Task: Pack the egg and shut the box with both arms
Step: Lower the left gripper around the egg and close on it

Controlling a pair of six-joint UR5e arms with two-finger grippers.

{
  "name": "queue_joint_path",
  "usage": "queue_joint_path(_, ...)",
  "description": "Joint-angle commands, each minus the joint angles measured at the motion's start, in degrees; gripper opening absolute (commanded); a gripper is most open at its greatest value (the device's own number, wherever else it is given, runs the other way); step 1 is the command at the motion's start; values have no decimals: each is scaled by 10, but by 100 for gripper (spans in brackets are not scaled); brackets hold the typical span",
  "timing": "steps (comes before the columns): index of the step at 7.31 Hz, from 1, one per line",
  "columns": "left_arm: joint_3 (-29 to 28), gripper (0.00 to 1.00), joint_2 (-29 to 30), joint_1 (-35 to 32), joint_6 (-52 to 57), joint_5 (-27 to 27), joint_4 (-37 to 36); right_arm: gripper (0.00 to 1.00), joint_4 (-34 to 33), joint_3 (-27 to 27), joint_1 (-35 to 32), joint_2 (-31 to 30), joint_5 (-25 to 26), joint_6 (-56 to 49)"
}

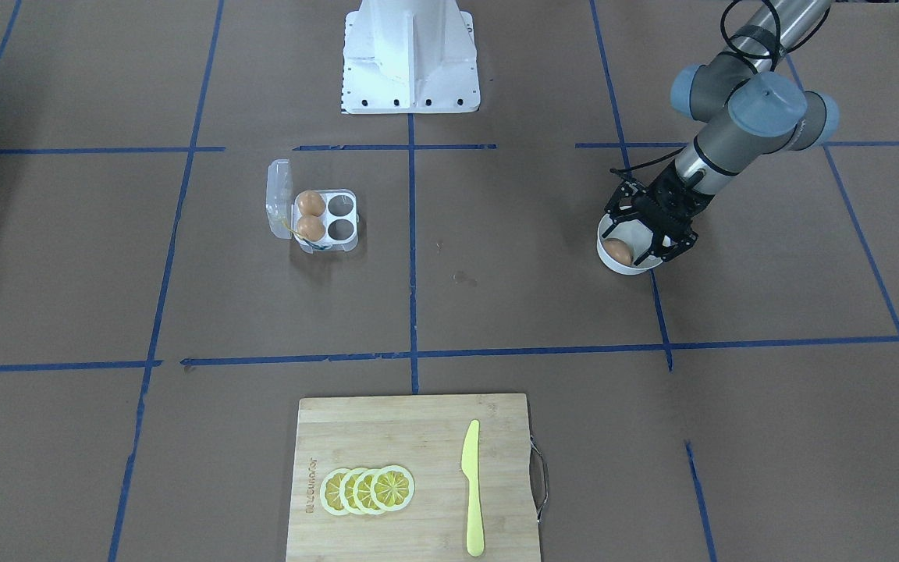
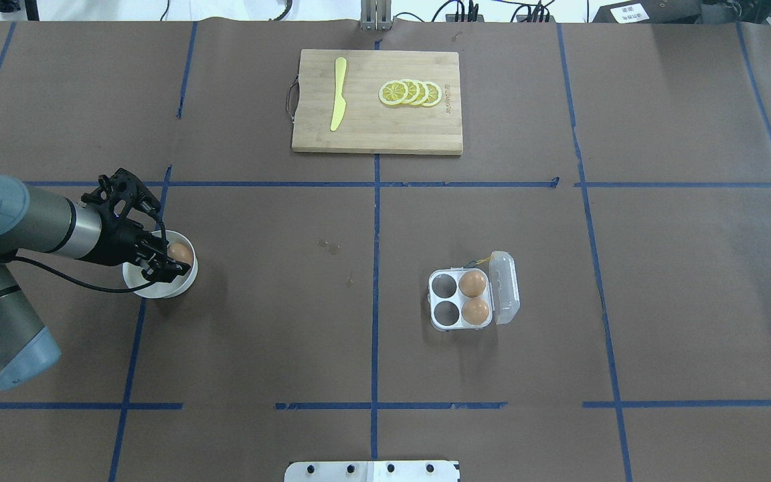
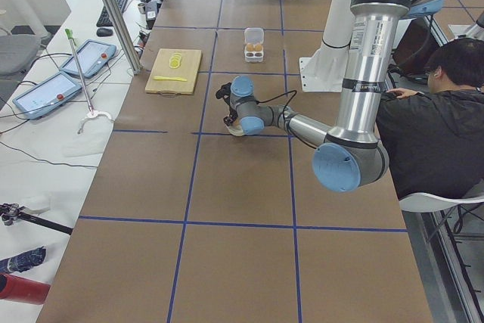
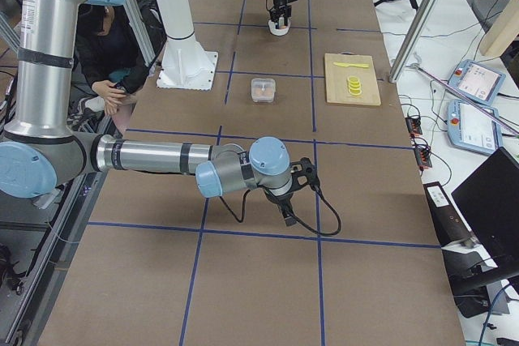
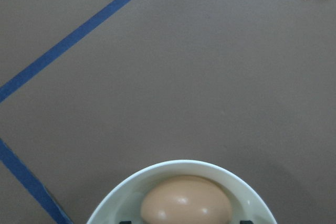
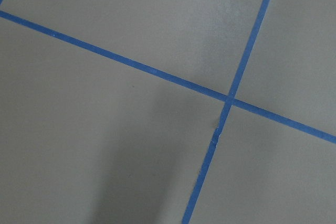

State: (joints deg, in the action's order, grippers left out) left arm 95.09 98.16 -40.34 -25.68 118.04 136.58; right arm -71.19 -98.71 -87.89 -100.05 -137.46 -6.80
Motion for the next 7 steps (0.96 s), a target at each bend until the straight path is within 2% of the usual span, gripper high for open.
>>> queue_joint_path(1, -4, 73, 2, 0, -2, -1, 0, 100, 0, -1, 0, 0, 0, 0)
queue_joint_path(7, -10, 73, 5, 1, -12, -2, 0, 100, 0, 0, 0, 0, 0, 0)
